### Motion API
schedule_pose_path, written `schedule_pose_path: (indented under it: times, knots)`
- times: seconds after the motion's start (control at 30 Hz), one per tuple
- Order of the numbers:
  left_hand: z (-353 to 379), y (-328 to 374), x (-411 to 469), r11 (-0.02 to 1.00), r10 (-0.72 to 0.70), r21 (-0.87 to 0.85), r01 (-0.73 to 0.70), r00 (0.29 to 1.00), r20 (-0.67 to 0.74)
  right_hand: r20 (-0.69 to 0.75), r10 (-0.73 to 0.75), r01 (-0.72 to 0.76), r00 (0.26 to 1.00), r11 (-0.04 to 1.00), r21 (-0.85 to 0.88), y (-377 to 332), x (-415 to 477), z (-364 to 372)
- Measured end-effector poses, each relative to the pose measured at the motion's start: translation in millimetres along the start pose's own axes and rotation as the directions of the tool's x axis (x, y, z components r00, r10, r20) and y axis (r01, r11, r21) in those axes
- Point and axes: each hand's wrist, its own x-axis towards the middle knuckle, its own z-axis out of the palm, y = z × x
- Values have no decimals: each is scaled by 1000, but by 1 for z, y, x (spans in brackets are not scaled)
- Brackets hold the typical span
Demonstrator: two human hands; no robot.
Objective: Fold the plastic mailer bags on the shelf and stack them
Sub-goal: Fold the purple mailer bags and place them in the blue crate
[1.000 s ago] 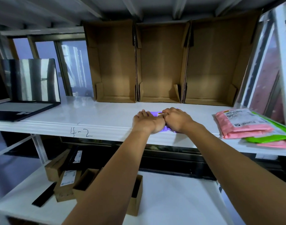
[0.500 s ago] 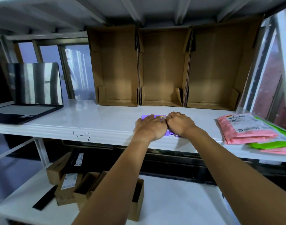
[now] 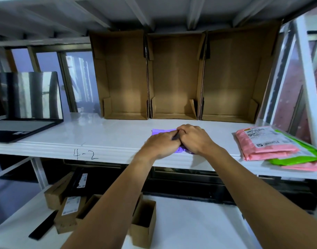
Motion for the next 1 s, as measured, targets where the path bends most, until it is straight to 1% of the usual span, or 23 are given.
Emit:
schedule_pose_path:
  times: [0.07,0.13,0.3,0.4,0.47,0.63,0.83,0.93,1.0]
  knots:
    - [2,0,4,997,30,64,-32,999,18,24,27,-27,999,1000,-7,1,2,1]
    - [4,0,7,993,47,109,-52,998,49,81,48,-47,996,999,-20,2,4,1]
    - [3,-4,16,986,44,153,-65,990,135,225,105,-102,969,995,-22,2,8,-9]
    - [-2,-7,17,984,13,172,-46,982,190,265,96,-94,959,995,-21,4,5,-13]
    - [-7,-11,16,981,-36,194,-6,978,208,293,97,-90,951,995,-36,7,3,-13]
    - [-16,-18,11,975,-116,209,71,971,211,277,108,-96,955,994,-56,18,-4,-16]
    - [-13,-17,12,951,-214,250,180,970,116,243,127,-119,962,992,-48,16,-4,-17]
    - [-13,-19,13,955,-205,242,174,972,112,234,150,-148,961,989,-26,20,-2,-14]
    - [-13,-22,14,967,-191,190,170,977,97,210,173,-173,962,985,-19,23,-1,-13]
